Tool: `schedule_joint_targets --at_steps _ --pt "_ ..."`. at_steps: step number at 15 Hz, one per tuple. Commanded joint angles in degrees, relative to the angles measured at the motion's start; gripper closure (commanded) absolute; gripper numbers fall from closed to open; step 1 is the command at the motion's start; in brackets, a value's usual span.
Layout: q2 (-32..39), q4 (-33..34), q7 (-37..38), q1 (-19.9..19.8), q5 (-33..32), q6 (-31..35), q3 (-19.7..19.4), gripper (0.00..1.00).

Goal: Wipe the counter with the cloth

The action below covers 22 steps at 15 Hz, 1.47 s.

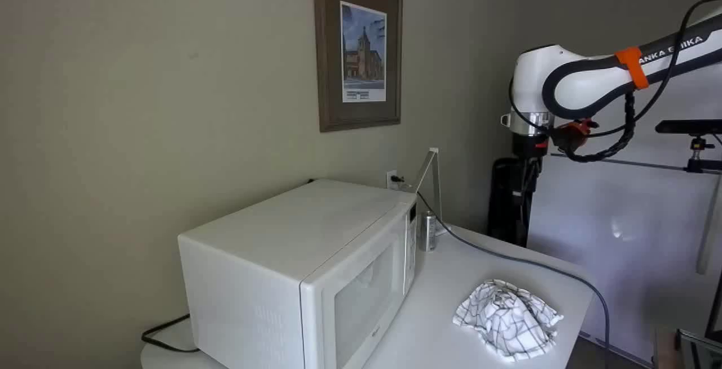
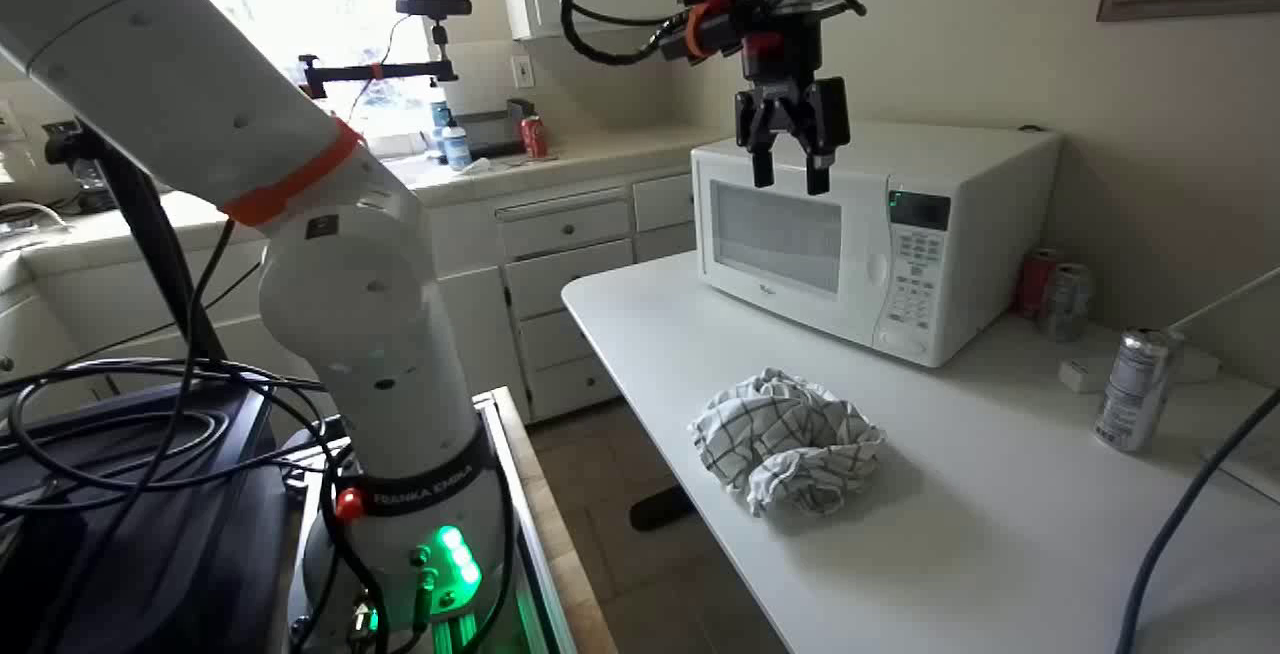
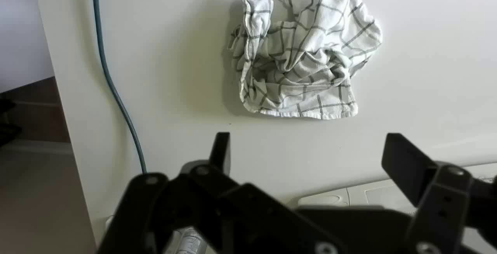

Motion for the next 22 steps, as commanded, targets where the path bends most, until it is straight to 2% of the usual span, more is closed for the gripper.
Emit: schedule_joint_targets --at_steps 1,10,14,16,18,21,22 --pt "0.02 0.12 0.18 0.47 -0.19 -0.18 -0.39 0.00" --pt "0.02 0.12 0.18 0.47 -0.19 -0.18 -0.39 0.00" --pt "6.06 -3.24 1.19 -1.27 -1.51 1.14 -1.62 0.00" --pt "9.08 -5.86 1.87 -2.86 -2.72 2.21 -2.93 0.00" --pt "12.67 -7.88 0.59 -4.11 -2.67 6.30 -5.25 0.00" --pt "18.55 -8.98 -3.71 -4.56 2.26 12.65 -9.00 0.00" --pt "20.57 -8.38 -9.37 -3.70 6.15 11.44 -10.48 0.00"
